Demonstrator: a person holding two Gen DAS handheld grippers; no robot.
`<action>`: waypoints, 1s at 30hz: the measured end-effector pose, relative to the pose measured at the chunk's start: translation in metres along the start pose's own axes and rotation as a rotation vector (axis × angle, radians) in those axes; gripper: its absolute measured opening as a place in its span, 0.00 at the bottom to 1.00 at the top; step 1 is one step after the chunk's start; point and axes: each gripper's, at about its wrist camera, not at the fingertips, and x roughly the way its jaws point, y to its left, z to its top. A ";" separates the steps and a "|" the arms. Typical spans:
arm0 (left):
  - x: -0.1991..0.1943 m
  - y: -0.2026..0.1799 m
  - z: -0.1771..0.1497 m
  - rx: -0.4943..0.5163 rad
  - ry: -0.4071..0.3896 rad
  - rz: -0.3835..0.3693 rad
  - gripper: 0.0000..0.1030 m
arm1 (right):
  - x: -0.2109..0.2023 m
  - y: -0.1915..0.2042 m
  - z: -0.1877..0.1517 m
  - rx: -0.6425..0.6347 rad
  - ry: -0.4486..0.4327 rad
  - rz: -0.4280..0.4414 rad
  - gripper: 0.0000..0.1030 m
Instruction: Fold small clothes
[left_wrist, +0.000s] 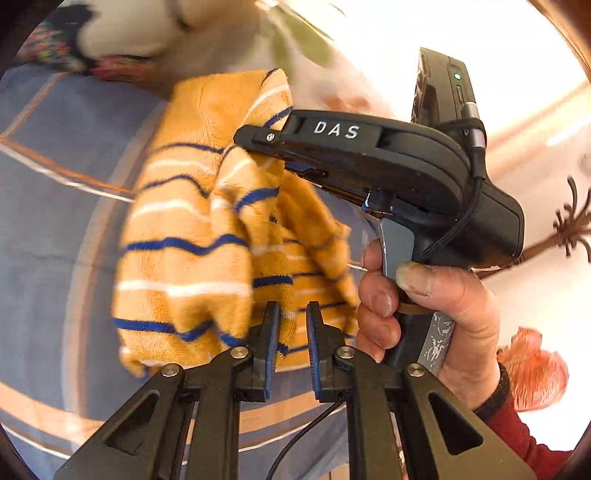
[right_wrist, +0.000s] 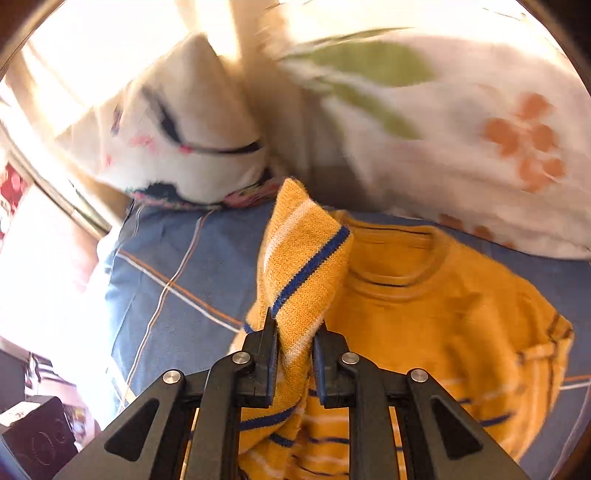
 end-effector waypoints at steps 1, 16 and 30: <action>0.011 -0.010 -0.001 0.009 0.013 -0.006 0.12 | -0.009 -0.013 -0.002 0.019 -0.017 -0.001 0.16; 0.125 -0.100 -0.044 0.186 0.228 0.005 0.12 | -0.065 -0.228 -0.071 0.340 -0.034 -0.130 0.01; 0.058 -0.070 -0.047 0.110 0.038 0.166 0.22 | -0.059 -0.187 -0.072 0.364 -0.083 0.108 0.67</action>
